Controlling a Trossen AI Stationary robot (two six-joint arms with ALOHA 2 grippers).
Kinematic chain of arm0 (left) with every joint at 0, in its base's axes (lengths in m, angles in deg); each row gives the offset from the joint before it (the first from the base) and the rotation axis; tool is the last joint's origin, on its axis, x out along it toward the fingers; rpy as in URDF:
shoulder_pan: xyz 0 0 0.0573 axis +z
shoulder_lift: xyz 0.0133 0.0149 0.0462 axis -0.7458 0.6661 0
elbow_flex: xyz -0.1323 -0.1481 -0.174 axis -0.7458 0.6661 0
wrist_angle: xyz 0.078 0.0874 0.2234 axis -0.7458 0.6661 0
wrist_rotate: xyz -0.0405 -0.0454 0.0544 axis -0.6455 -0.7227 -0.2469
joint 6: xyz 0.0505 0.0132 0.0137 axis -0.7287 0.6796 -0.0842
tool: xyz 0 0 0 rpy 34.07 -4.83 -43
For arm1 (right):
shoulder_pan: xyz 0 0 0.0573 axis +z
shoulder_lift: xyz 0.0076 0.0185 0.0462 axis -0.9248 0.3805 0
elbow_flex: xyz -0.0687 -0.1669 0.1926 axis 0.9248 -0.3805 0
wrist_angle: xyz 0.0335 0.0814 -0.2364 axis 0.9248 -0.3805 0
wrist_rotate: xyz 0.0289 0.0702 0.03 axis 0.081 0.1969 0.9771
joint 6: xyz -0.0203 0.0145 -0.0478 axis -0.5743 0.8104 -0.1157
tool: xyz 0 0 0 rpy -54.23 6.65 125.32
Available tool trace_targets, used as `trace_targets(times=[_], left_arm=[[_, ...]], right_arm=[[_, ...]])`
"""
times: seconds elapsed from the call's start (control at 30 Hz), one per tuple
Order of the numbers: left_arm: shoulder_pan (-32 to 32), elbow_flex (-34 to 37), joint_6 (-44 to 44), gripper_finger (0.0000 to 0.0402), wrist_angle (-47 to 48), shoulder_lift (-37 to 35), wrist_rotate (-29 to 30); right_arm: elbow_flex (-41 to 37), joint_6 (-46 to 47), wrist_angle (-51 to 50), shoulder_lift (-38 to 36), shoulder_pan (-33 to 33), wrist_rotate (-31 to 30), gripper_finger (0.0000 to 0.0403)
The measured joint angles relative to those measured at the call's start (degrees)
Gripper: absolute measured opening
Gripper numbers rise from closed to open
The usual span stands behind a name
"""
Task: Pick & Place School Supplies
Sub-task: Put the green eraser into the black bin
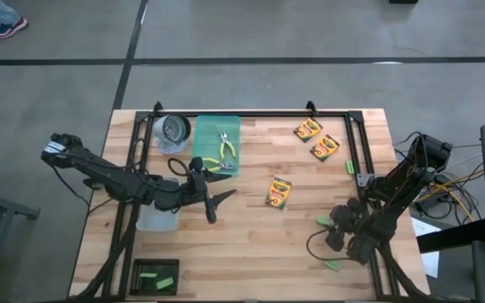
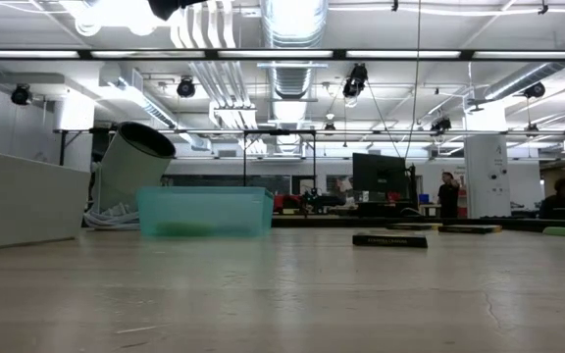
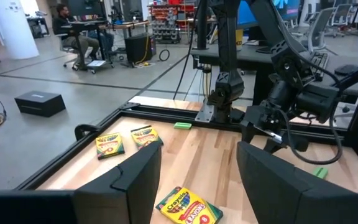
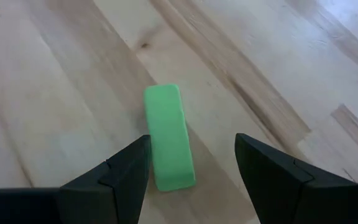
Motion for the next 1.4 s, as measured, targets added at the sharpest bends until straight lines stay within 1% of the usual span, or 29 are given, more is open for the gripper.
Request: trace_targets(times=[0.13, 0.27, 0.57, 0.67, 0.93, 1.13, 1.23, 1.4], left_arm=[[0.00, 0.00, 1.34, 0.0216, 0.00, 0.00, 0.00], [-0.01, 0.00, 1.86, 0.0216, 0.01, 0.00, 0.00], [0.26, 0.00, 1.98, 0.0216, 0.00, 0.00, 0.05], [0.38, 0.00, 2.26, 0.0216, 0.00, 0.00, 0.04], [0.49, 0.00, 2.43, 0.0216, 0.00, 0.00, 0.04], [0.66, 0.00, 2.43, 0.0216, 0.02, 0.00, 0.04], [0.70, 0.00, 2.43, 0.0216, 0.00, 0.00, 0.04], [0.70, 0.00, 2.42, 0.0216, 0.01, 0.00, 0.04]], right_arm=[[-0.52, -0.41, 0.99, 0.00, 0.02, 0.23, 0.0226], [-1.16, -3.85, 4.68, 0.01, 0.01, 2.03, 0.0226], [-1.42, -4.54, 5.12, 2.48, -1.07, 2.69, 0.0223], [-1.38, -4.64, 5.16, 3.03, -2.10, 3.59, 0.0206], [-0.58, -5.01, 4.83, 3.17, -2.54, 4.54, 0.0128], [0.80, -5.08, 4.42, 3.11, -2.57, 5.13, 0.0084], [1.25, -4.27, 4.13, 3.02, -2.56, 5.11, 0.0074], [1.46, -0.91, 4.07, 2.96, -2.56, 4.69, 0.0073]])
